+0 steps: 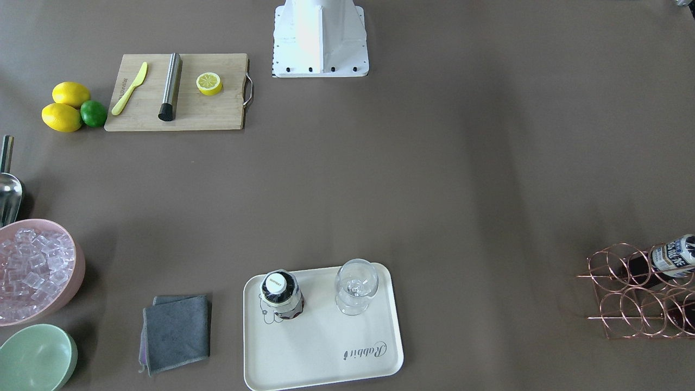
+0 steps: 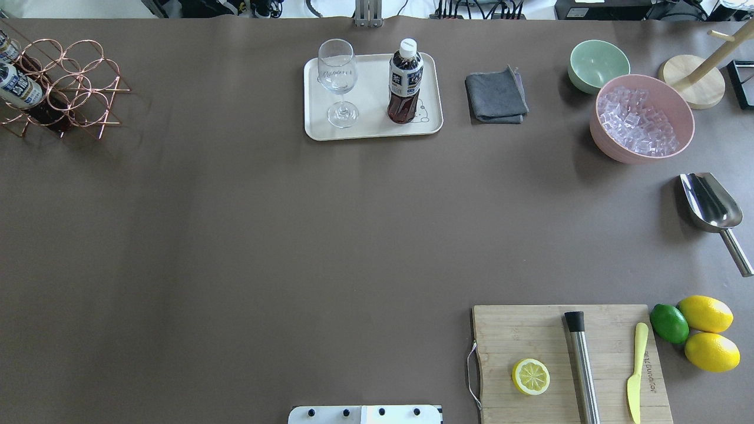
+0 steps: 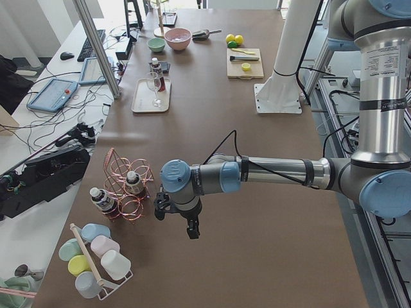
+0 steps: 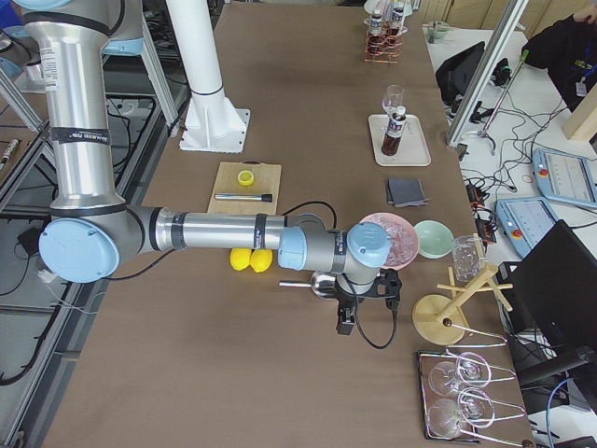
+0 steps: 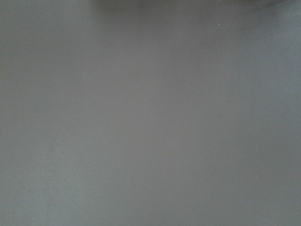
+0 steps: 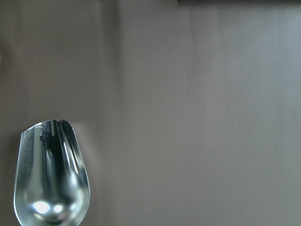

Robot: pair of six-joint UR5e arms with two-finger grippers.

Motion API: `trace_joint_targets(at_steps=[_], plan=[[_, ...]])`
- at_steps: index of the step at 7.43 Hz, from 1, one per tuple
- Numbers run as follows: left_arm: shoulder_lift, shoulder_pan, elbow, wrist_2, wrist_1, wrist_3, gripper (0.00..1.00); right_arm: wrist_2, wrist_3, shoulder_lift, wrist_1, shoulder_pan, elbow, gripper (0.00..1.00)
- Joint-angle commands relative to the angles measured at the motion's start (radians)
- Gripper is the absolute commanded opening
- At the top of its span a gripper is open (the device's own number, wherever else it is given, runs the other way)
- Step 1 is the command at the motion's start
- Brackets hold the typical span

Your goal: Take tea from basket to plate

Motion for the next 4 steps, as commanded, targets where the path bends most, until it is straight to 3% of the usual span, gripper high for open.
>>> trace_joint_targets(at_steps=[1,4], plan=[[0.000,-0.023,-0.003,-0.004,-0.002,0.020,0.97,0.011,-0.015,-0.007,-0.001,0.006,-0.001,1.00],[0.000,-0.034,-0.006,-0.004,-0.013,0.015,0.97,0.011,-0.012,-0.007,-0.001,0.006,-0.004,1.00]])
